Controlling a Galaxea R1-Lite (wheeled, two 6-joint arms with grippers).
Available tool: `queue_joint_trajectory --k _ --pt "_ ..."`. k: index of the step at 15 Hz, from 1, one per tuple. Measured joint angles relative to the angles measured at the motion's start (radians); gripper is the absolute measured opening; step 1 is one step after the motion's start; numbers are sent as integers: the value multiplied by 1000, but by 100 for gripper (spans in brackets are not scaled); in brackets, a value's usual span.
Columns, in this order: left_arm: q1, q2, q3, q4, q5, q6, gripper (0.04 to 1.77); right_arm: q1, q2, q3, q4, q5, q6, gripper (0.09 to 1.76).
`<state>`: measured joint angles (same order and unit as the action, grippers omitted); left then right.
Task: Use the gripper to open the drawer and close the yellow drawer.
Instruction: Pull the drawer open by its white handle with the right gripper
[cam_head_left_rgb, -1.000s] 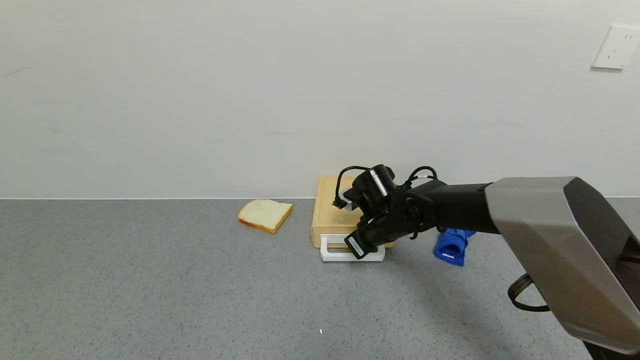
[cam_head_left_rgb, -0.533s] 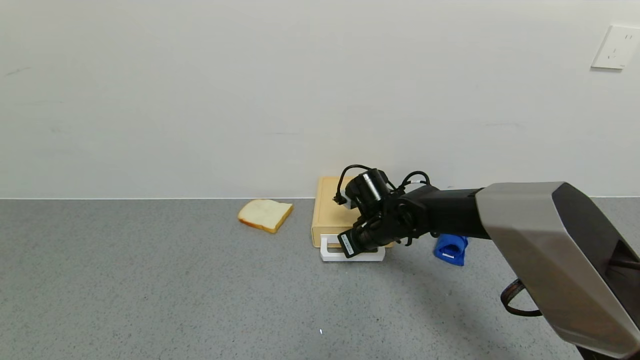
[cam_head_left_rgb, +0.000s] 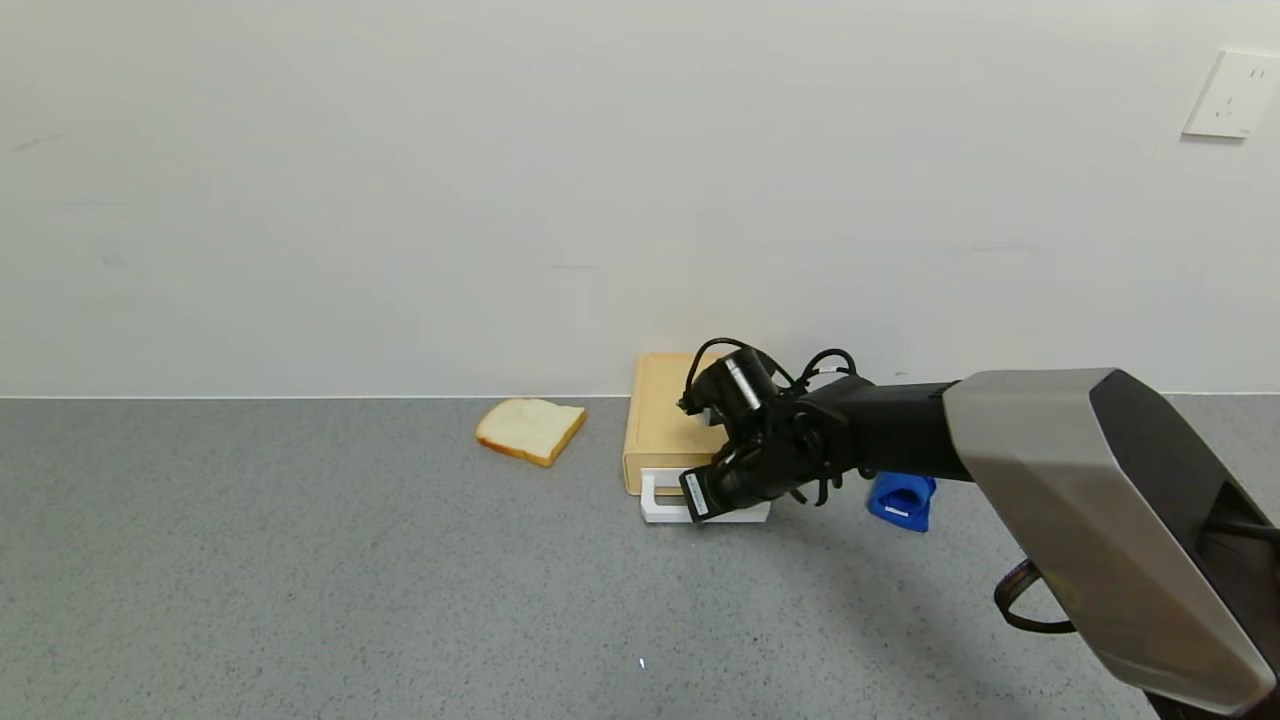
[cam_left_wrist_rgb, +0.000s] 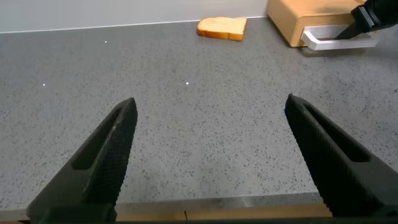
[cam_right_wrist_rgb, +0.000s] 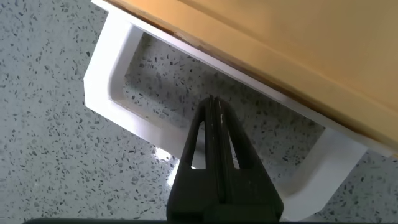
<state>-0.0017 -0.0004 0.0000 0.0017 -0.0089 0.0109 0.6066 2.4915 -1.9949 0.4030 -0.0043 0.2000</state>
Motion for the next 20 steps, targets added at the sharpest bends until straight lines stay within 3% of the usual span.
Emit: queue_joint_trajectory --k 20 --pt "0 0 0 0 0 0 172 44 -28 1 300 16 193 12"
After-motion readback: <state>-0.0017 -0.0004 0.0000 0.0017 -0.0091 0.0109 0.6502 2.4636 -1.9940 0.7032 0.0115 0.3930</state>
